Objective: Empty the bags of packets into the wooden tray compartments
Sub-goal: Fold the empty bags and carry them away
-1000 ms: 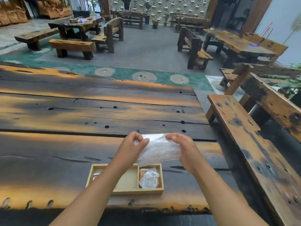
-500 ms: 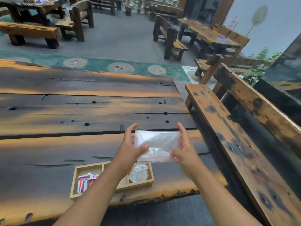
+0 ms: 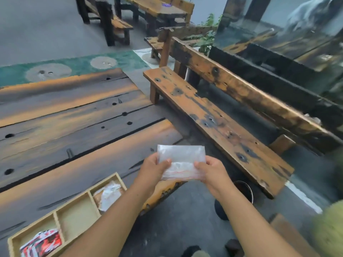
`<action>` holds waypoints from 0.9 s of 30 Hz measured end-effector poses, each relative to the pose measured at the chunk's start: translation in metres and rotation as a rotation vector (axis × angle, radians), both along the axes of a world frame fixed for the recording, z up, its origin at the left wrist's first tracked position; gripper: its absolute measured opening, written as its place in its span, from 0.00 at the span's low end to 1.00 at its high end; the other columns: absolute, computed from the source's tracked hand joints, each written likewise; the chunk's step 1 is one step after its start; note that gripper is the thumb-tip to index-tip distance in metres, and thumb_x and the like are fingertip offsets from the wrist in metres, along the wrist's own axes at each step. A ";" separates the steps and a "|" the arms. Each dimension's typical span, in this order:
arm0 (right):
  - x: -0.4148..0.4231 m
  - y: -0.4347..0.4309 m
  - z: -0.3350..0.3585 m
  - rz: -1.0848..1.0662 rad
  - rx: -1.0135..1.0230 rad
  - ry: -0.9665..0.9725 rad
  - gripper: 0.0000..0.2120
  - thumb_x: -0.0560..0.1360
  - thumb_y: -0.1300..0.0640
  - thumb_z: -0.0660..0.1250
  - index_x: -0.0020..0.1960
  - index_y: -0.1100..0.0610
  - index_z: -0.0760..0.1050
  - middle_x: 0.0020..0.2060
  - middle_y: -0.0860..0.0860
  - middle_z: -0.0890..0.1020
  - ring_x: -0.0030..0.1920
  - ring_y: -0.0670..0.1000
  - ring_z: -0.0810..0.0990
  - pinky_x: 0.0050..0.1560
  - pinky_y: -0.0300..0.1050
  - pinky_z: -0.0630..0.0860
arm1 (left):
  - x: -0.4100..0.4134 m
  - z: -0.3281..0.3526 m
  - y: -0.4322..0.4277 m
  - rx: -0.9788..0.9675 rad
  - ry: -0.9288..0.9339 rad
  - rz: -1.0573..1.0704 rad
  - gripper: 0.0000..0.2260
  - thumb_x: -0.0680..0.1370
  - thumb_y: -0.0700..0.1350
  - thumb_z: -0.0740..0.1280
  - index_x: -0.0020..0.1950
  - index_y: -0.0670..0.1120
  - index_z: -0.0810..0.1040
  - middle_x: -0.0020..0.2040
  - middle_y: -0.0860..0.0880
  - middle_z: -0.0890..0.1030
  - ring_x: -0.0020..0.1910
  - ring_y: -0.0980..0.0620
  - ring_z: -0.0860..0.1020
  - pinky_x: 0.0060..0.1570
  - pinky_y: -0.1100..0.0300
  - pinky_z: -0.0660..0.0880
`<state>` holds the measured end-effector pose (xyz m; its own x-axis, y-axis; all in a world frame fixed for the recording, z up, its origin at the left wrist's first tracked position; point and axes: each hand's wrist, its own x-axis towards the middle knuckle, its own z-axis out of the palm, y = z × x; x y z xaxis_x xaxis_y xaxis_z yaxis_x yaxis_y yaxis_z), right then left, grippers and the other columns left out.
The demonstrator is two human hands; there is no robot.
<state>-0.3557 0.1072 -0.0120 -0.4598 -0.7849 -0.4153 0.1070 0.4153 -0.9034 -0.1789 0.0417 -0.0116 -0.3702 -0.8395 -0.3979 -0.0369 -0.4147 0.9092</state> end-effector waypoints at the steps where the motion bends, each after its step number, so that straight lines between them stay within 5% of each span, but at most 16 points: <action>1: -0.013 0.004 -0.002 -0.029 -0.002 0.002 0.10 0.78 0.68 0.64 0.54 0.63 0.81 0.51 0.65 0.85 0.50 0.64 0.84 0.55 0.63 0.79 | -0.015 0.000 0.000 -0.030 -0.032 -0.024 0.06 0.81 0.39 0.66 0.55 0.46 0.79 0.51 0.45 0.85 0.50 0.44 0.84 0.54 0.47 0.82; 8: -0.128 0.044 -0.024 -0.177 -0.056 -0.004 0.06 0.76 0.66 0.68 0.51 0.68 0.78 0.44 0.65 0.83 0.43 0.59 0.80 0.44 0.55 0.72 | -0.135 -0.006 0.007 -0.227 -0.197 -0.125 0.03 0.78 0.40 0.70 0.49 0.48 0.81 0.43 0.47 0.85 0.33 0.57 0.81 0.29 0.63 0.74; 14: -0.220 0.113 -0.045 -0.386 -0.099 0.052 0.27 0.62 0.46 0.72 0.43 0.69 0.71 0.36 0.57 0.74 0.37 0.54 0.72 0.39 0.50 0.67 | -0.244 -0.020 0.030 -0.198 -0.255 -0.395 0.09 0.78 0.43 0.71 0.45 0.37 0.78 0.37 0.41 0.79 0.33 0.48 0.76 0.32 0.57 0.73; 19: -0.269 0.164 -0.057 -0.564 -0.069 0.055 0.10 0.70 0.56 0.71 0.38 0.62 0.75 0.35 0.58 0.78 0.36 0.53 0.73 0.36 0.48 0.68 | -0.317 -0.027 0.050 -0.170 -0.251 -0.616 0.06 0.78 0.37 0.70 0.41 0.41 0.78 0.28 0.54 0.77 0.28 0.55 0.75 0.30 0.61 0.74; 27: -0.311 0.189 -0.078 -0.690 -0.027 0.019 0.13 0.66 0.52 0.70 0.37 0.62 0.72 0.33 0.57 0.73 0.36 0.53 0.69 0.35 0.46 0.65 | -0.390 -0.039 0.057 -0.210 -0.287 -0.718 0.10 0.76 0.34 0.71 0.37 0.42 0.76 0.23 0.56 0.74 0.24 0.57 0.72 0.31 0.59 0.73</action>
